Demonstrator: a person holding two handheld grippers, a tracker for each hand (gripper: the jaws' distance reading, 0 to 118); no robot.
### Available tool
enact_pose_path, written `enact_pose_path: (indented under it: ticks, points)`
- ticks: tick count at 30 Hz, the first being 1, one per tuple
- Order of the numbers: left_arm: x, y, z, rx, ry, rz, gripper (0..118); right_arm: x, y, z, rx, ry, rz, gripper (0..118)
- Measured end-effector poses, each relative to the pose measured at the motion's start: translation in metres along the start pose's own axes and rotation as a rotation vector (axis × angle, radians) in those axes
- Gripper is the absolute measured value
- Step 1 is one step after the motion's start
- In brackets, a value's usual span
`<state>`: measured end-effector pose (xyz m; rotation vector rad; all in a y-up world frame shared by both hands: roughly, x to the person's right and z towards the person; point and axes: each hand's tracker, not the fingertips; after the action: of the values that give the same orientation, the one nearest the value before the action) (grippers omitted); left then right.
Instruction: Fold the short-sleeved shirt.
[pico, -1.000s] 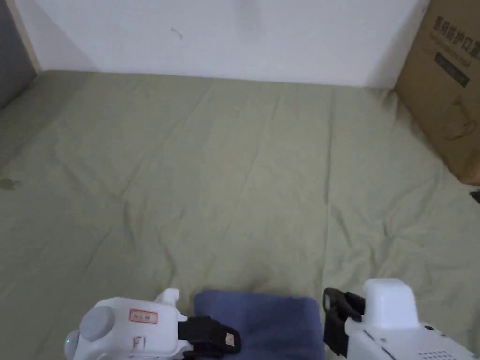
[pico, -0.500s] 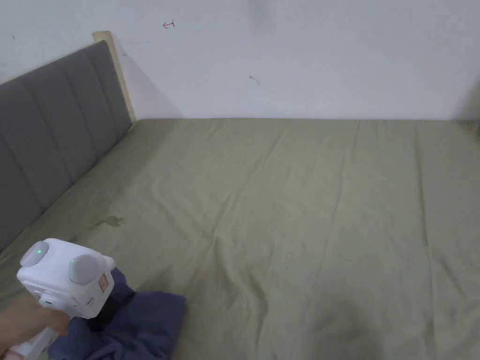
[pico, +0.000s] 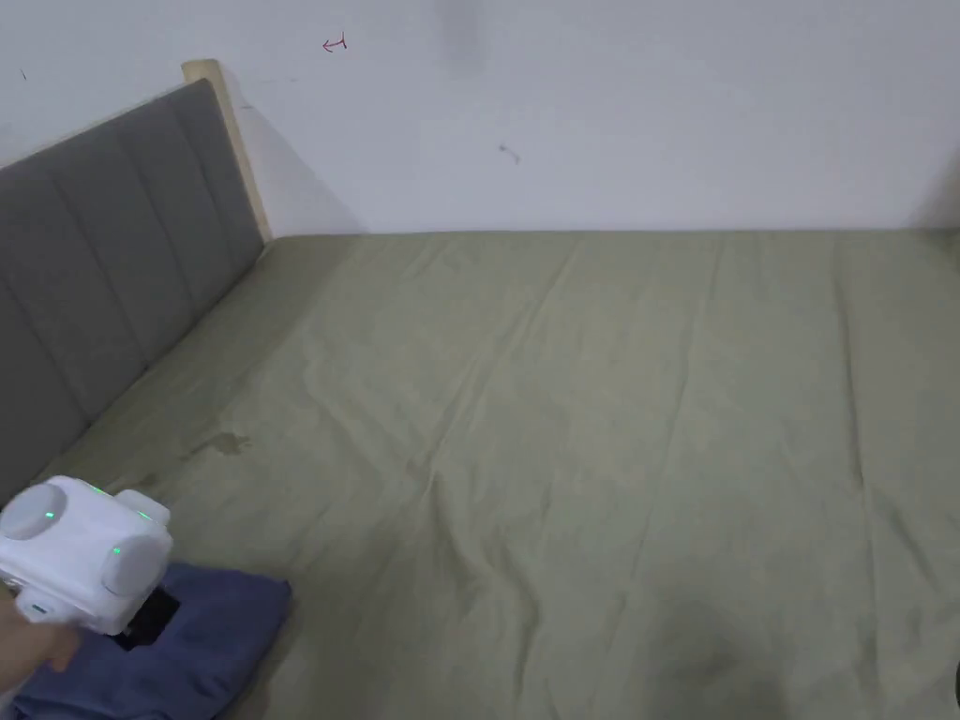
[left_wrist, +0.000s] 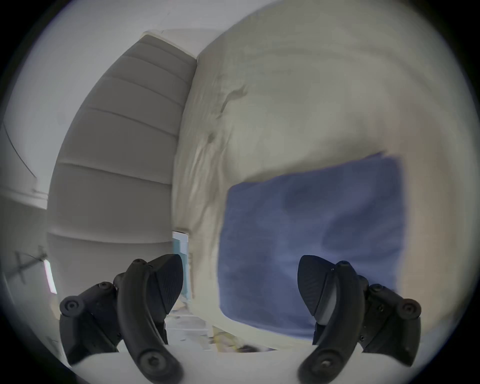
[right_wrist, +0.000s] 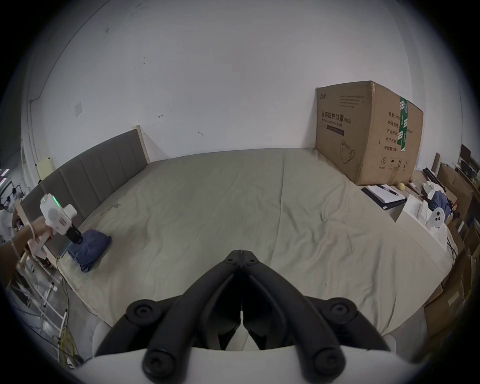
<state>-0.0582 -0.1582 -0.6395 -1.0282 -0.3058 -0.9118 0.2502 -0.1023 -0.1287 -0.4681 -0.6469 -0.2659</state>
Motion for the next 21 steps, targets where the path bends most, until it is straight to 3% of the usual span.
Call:
enact_pose_path:
  ticks: [2, 3, 4, 5, 7, 9, 15, 21]
  points:
    - [-0.002, -0.005, 0.039, 0.124, -0.086, 0.113, 80, 0.001, -0.002, -0.001, -0.005, -0.001, 0.000, 0]
    - [0.000, -0.007, 0.058, 0.185, -0.122, 0.156, 55, 0.002, -0.003, 0.000, -0.006, 0.003, -0.003, 0]
    - [0.003, -0.013, 0.084, 0.259, -0.171, 0.226, 18, 0.003, -0.003, 0.000, -0.008, 0.008, -0.012, 0]
    - [0.009, -0.018, 0.104, 0.327, -0.205, 0.298, 0, 0.005, -0.002, 0.001, -0.010, 0.016, -0.022, 0]
    - [0.027, -0.033, 0.150, 0.480, -0.245, 0.404, 0, 0.008, 0.000, 0.006, 0.002, 0.029, -0.033, 0]
    - [0.044, -0.041, 0.176, 0.552, -0.344, 0.388, 0, 0.012, 0.006, 0.010, 0.024, 0.026, -0.028, 0]
    - [0.114, -0.068, 0.259, 0.743, -0.410, 0.411, 0, 0.029, 0.032, 0.026, 0.108, 0.039, -0.066, 0]
    - [0.178, -0.089, 0.330, 0.977, -0.388, 0.485, 0, 0.030, 0.068, 0.050, 0.223, 0.049, 0.010, 0]
